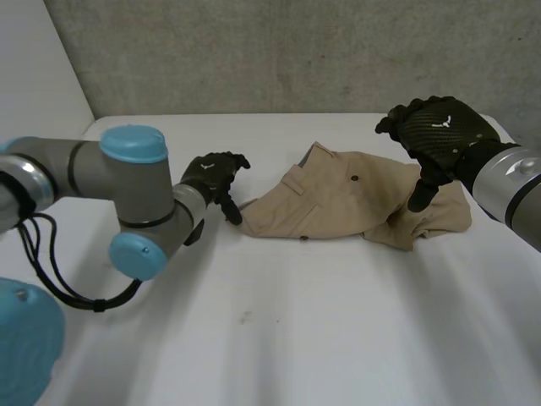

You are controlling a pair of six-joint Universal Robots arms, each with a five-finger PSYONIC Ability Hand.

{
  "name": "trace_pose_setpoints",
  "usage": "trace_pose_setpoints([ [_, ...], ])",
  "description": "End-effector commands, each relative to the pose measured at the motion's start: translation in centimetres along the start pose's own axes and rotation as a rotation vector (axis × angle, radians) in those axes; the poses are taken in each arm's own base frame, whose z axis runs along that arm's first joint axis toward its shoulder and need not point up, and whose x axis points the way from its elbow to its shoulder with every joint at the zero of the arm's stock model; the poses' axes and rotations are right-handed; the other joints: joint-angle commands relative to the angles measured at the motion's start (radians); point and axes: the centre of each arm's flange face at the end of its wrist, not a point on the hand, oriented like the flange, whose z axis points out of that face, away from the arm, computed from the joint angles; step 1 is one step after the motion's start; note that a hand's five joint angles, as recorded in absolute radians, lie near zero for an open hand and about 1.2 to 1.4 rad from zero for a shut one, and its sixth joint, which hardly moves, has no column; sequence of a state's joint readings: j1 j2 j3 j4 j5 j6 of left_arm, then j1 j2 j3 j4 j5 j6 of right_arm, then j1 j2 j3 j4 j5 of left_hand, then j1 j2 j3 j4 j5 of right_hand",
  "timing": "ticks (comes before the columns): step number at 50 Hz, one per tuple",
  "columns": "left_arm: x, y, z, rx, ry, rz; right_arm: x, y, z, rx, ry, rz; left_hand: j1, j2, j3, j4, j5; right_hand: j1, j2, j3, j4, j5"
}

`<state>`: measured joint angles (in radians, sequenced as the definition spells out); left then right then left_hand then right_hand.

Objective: Fold the shorts.

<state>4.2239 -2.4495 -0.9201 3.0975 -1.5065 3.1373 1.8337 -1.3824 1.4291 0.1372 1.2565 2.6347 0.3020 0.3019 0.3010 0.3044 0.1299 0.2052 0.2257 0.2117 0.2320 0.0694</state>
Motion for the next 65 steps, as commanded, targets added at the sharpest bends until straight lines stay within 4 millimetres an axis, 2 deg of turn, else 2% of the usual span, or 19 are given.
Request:
trace_pose_setpoints([
  [1, 0.6, 1.4, 1.4, -0.009, 0.017, 0.006, 0.1, 0.2, 0.3, -0.006, 0.004, 0.002, 0.108, 0.108, 0.109, 0.106, 0.106, -0.031, -0.051, -0.037, -0.057, -0.069],
  [14, 1.0, 2.9, 2.0, -0.054, 0.027, 0.006, 0.3, 0.6, 0.5, -0.017, 0.016, 0.004, 0.302, 0.302, 0.303, 0.299, 0.299, -0.031, -0.051, -0.037, -0.057, -0.069],
  [18, 1.0, 3.1, 2.0, -0.064, 0.028, 0.008, 0.4, 0.6, 0.5, -0.018, 0.02, 0.004, 0.472, 0.472, 0.473, 0.469, 0.469, -0.031, -0.051, -0.037, -0.057, -0.069],
  [23, 0.9, 3.2, 1.9, -0.079, 0.025, 0.033, 0.4, 0.6, 0.5, -0.02, 0.021, 0.005, 1.093, 1.093, 1.094, 1.091, 1.091, -0.031, -0.051, -0.037, -0.057, -0.069],
  [29, -0.5, 1.7, 1.6, -0.057, -0.07, 0.154, 0.5, 0.6, 0.5, -0.024, 0.031, 0.004, 1.094, 1.094, 1.095, 1.092, 1.092, -0.031, -0.051, -0.037, -0.057, -0.069],
  [33, -3.2, -1.9, 0.6, 0.007, -0.237, 0.173, 0.5, 0.6, 0.5, -0.025, 0.034, 0.002, 1.094, 1.094, 1.095, 1.092, 1.092, -0.031, -0.051, -0.037, -0.057, -0.069],
  [35, -5.9, -4.6, -0.4, 0.064, -0.335, 0.157, 0.4, 0.6, 0.5, -0.023, 0.03, 0.002, 1.094, 1.094, 1.095, 1.092, 1.092, -0.031, -0.051, -0.037, -0.057, -0.069],
  [37, -7.2, -6.4, -1.2, 0.107, -0.369, 0.15, 0.3, 0.6, 0.5, -0.024, 0.028, 0.002, 1.094, 1.094, 1.095, 1.092, 1.092, -0.031, -0.051, -0.037, -0.057, -0.069],
  [38, -8.5, -8.4, -2.1, 0.161, -0.405, 0.145, 0.3, 0.6, 0.4, -0.023, 0.026, 0.002, 1.094, 1.094, 1.095, 1.092, 1.092, -0.031, -0.051, -0.037, -0.057, -0.069],
  [41, -10.4, -11.4, -3.8, 0.245, -0.46, 0.145, 0.2, 0.6, 0.4, -0.024, 0.024, 0.002, 1.094, 1.094, 1.095, 1.092, 1.092, -0.031, -0.051, -0.037, -0.057, -0.069],
  [42, -11.7, -13.2, -4.9, 0.305, -0.499, 0.143, 0.2, 0.6, 0.4, -0.024, 0.024, 0.002, 1.094, 1.094, 1.095, 1.092, 1.092, -0.031, -0.051, -0.037, -0.057, -0.069],
  [46, -14.2, -17.2, -8.0, 0.438, -0.581, 0.145, 0.1, 0.6, 0.4, -0.026, 0.021, 0.003, 1.094, 1.094, 1.095, 1.092, 1.092, -0.031, -0.051, -0.037, -0.057, -0.069],
  [51, -15.2, -20.8, -11.1, 0.56, -0.633, 0.154, -0.1, 0.5, 0.3, -0.023, 0.016, 0.002, 1.094, 1.094, 1.095, 1.092, 1.092, -0.031, -0.051, -0.037, -0.057, -0.069],
  [53, -15.1, -21.5, -11.9, 0.587, -0.638, 0.155, -0.4, 0.3, 0.3, -0.018, 0.009, -0.001, 1.094, 1.094, 1.095, 1.092, 1.092, -0.031, -0.051, -0.037, -0.057, -0.069],
  [57, -13.4, -22.4, -12.9, 0.627, -0.606, 0.147, -0.4, 0.2, 0.3, -0.012, 0.01, -0.003, 1.094, 1.094, 1.095, 1.092, 1.092, -0.031, -0.051, -0.037, -0.057, -0.069],
  [61, -8.6, -22.3, -12.9, 0.645, -0.481, 0.142, -0.3, -0.1, 0.3, -0.007, 0.02, -0.003, 1.094, 1.094, 1.095, 1.092, 1.092, -0.031, -0.051, -0.037, -0.057, -0.069],
  [62, -6.2, -21.9, -12.7, 0.646, -0.418, 0.14, -0.2, -0.1, 0.3, -0.006, 0.024, -0.003, 1.094, 1.094, 1.095, 1.092, 1.092, -0.031, -0.051, -0.037, -0.057, -0.069],
  [64, -3.8, -21.2, -12.3, 0.644, -0.355, 0.142, 0.1, -0.2, 0.4, -0.007, 0.041, -0.004, 1.094, 1.094, 1.095, 1.092, 1.092, -0.031, -0.051, -0.037, -0.057, -0.069],
  [65, -1.0, -19.9, -11.4, 0.632, -0.282, 0.143, 0.7, -0.1, 0.4, -0.018, 0.076, -0.004, 1.094, 1.094, 1.095, 1.092, 1.092, -0.031, -0.051, -0.037, -0.057, -0.069],
])
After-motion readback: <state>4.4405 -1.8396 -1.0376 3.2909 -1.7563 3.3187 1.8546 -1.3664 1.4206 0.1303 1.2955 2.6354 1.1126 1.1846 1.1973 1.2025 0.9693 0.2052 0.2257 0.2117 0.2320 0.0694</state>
